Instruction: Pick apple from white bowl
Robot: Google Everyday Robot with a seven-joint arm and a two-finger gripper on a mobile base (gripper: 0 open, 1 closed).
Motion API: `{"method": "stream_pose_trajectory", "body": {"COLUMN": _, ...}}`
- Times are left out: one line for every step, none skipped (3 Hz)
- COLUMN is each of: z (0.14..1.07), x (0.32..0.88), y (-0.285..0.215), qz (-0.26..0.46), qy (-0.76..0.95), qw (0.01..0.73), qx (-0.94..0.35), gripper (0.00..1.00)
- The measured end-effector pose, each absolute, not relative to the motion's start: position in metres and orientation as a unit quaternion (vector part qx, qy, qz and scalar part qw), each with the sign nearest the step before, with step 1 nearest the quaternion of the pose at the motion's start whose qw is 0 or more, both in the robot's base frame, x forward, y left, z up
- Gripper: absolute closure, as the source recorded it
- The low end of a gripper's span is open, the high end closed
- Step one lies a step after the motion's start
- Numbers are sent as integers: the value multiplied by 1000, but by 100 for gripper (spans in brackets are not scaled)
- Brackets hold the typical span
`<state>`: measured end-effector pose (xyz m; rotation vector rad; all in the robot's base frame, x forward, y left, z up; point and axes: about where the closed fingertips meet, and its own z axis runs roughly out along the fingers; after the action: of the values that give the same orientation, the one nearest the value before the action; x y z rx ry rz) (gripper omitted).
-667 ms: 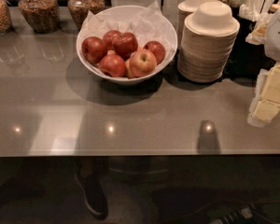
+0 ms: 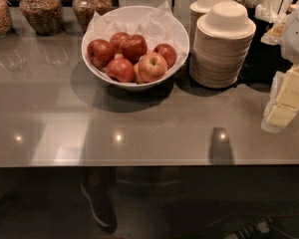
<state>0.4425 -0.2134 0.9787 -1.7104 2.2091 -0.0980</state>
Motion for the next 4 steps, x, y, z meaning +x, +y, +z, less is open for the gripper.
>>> {"method": "stream_pose_trajectory", "body": {"z": 974, "x": 465, "y": -197, "qz": -15, "qy": 775, "qw": 212, "qx": -595, "gripper": 0}}
{"method": "stream_pose_trajectory", "body": {"z": 972, "x": 498, "y": -170, "qz": 9, "qy": 773, "qw": 267, "qx": -576, "gripper": 0}}
{"method": "stream_pose_trajectory", "body": {"z": 978, "x": 535, "y": -137, "qz": 22, "qy": 771, "qw": 321, "qx": -550, "gripper": 0}}
{"method": "stream_pose_trajectory", "body": {"z": 992, "x": 563, "y": -102, "qz": 33, "qy": 765, "qw": 362, "qx": -531, "gripper": 0}}
